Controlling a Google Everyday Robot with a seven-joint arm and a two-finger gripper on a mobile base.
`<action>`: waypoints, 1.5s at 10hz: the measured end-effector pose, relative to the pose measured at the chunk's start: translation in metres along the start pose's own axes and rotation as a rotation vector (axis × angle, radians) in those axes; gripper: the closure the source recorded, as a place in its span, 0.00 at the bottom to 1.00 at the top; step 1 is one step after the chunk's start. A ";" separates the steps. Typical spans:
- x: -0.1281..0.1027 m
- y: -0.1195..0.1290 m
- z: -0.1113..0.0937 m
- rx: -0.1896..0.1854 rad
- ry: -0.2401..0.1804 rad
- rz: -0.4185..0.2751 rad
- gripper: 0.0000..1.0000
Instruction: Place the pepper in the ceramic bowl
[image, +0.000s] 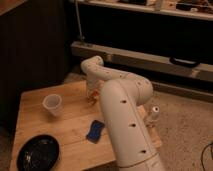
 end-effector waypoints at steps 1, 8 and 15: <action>-0.001 0.001 0.000 -0.001 -0.001 0.001 0.60; -0.009 -0.013 -0.019 -0.007 0.031 -0.052 0.90; -0.132 -0.080 -0.119 -0.010 0.099 -0.416 0.90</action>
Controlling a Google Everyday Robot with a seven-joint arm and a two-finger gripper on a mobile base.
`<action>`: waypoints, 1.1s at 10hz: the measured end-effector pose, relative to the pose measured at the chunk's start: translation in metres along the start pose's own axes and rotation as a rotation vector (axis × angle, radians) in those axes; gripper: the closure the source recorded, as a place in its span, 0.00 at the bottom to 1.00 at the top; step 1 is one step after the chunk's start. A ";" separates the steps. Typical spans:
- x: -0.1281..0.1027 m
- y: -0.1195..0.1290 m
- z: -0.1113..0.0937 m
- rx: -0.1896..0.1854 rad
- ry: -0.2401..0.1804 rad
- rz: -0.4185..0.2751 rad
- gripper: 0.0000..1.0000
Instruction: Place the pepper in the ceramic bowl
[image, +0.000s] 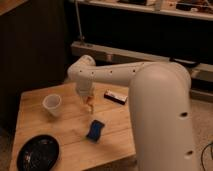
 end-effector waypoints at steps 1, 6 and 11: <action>-0.016 -0.022 -0.012 0.045 -0.003 -0.074 0.90; -0.068 -0.118 -0.069 0.247 0.051 -0.548 0.90; -0.059 -0.196 -0.054 0.319 0.028 -0.946 0.90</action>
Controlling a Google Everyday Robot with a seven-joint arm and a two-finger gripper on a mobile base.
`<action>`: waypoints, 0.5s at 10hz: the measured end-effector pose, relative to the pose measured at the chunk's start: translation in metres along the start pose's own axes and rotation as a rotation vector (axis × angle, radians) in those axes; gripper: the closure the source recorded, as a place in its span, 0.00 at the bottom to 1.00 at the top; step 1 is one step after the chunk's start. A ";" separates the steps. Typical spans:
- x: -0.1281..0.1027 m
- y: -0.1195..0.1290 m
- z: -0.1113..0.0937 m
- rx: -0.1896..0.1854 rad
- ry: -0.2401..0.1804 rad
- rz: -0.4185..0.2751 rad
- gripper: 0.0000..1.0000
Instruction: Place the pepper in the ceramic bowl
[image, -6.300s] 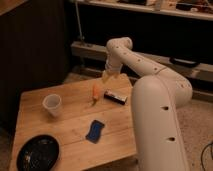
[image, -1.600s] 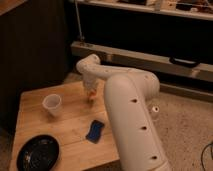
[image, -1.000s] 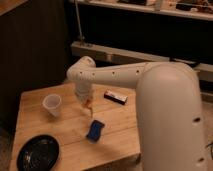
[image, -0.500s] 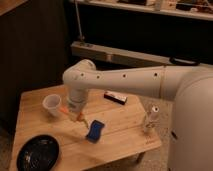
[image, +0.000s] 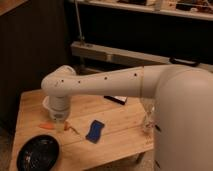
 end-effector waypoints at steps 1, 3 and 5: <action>0.012 -0.005 0.010 0.018 -0.005 -0.043 0.90; 0.022 -0.021 0.033 0.051 -0.036 -0.125 0.90; 0.033 -0.032 0.057 0.075 -0.072 -0.195 0.90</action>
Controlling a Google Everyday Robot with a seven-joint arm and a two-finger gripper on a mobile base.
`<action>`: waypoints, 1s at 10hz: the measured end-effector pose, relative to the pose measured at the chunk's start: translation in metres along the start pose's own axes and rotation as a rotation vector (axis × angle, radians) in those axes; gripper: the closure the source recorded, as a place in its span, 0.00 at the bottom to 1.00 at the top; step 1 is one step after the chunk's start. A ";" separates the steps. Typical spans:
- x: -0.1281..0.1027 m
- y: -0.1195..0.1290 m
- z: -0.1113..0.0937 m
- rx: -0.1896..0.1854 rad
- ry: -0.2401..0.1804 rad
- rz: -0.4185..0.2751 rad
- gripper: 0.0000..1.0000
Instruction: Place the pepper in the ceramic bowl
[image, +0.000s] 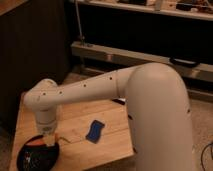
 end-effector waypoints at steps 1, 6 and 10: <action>0.004 -0.004 0.007 0.011 -0.021 -0.021 0.89; 0.013 -0.002 0.028 0.054 -0.040 -0.038 0.43; 0.017 0.003 0.032 0.084 -0.037 -0.038 0.34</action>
